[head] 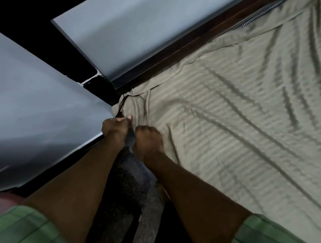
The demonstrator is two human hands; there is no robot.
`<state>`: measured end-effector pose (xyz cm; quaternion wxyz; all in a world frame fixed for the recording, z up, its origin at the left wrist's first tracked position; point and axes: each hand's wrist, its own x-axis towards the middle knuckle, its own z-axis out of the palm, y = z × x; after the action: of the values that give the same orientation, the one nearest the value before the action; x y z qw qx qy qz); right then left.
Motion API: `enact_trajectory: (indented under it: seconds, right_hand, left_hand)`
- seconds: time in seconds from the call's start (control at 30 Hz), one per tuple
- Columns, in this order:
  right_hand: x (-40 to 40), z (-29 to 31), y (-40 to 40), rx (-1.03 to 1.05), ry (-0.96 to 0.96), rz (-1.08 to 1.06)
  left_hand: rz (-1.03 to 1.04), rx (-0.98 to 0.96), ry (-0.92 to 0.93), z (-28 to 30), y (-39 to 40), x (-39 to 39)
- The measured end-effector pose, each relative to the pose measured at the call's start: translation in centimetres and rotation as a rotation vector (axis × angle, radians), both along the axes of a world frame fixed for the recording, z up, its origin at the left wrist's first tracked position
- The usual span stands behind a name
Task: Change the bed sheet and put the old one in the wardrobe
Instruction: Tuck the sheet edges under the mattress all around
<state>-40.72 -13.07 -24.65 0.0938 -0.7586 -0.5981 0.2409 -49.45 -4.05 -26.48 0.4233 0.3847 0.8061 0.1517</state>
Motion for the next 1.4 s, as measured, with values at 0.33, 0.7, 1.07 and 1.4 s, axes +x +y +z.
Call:
enact_trajectory:
  seconds: [0.33,0.7,1.07,1.4]
  right_hand:
    - [2.6,-1.4,3.4,0.225,0.478,-0.305]
    - [21.6,1.0,-6.3,-0.161,0.009,-0.455]
    - [38.8,5.3,-38.4,-0.336,-0.055,-0.655]
    - [43.2,4.8,-66.5,-0.45,0.091,-0.999]
  left_hand:
    - [-0.343,0.441,0.433,2.4,-1.2,-1.1]
    - [-1.275,0.661,0.234,3.9,-10.2,17.1]
    - [-1.534,0.385,0.149,7.1,-34.0,35.3]
    - [-1.802,0.318,0.023,7.3,-55.5,43.7]
